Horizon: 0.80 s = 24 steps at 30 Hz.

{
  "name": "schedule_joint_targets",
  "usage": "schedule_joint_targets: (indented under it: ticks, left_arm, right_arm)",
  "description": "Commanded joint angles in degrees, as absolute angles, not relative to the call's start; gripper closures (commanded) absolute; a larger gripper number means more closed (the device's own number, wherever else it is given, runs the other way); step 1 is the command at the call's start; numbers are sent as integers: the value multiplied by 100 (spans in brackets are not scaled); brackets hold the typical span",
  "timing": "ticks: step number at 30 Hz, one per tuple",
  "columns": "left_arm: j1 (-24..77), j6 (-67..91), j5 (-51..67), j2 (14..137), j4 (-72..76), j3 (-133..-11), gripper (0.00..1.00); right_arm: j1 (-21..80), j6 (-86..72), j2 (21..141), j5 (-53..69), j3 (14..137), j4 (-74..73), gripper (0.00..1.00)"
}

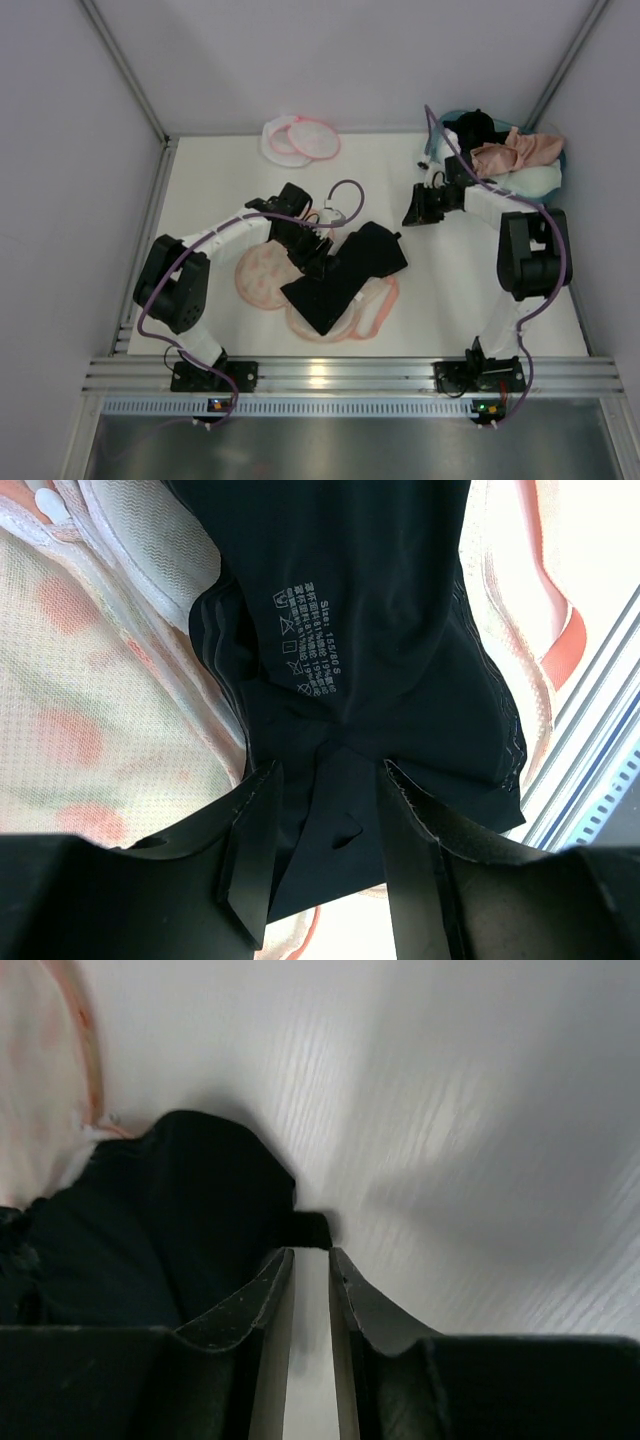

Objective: Place the bra in the laundry bag and zip it closed
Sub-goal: Adjust the bra at the center of the board.

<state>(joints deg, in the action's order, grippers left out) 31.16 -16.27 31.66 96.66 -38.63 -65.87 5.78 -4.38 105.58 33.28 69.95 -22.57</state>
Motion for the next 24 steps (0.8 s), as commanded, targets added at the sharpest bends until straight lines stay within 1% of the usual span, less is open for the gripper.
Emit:
schedule_joint_targets:
  ticks: [1,9,15,17,20,22,24]
  left_arm:
    - [3102,-1644,3199,9562,-3841,-6750,52]
    - [3094,-1608,3208,9545,-3841,-6776,51]
    - [3094,-1573,3208,9527,-3850,-6741,50]
    - [3102,-1582,3208,9519,-3841,-6733,50]
    - [3103,-1582,3208,9519,-3841,-6724,50]
    - [3103,-1582,3217,9519,-3841,-6733,50]
    - [3103,-1573,3208,9519,-3850,-6741,50]
  right_arm:
    - [896,237,10608,2953,6900,-2523,78]
    - [1055,158,10837,2699,6864,-2356,71]
    - [1134,167,11013,2540,6917,-2329,68]
    - [1151,167,11030,2531,6891,-2259,62]
    - [1160,167,11039,2531,6891,-2241,60]
    - [1169,176,11065,2566,6908,-2233,60]
    - [1186,193,11092,2654,6934,-2250,65]
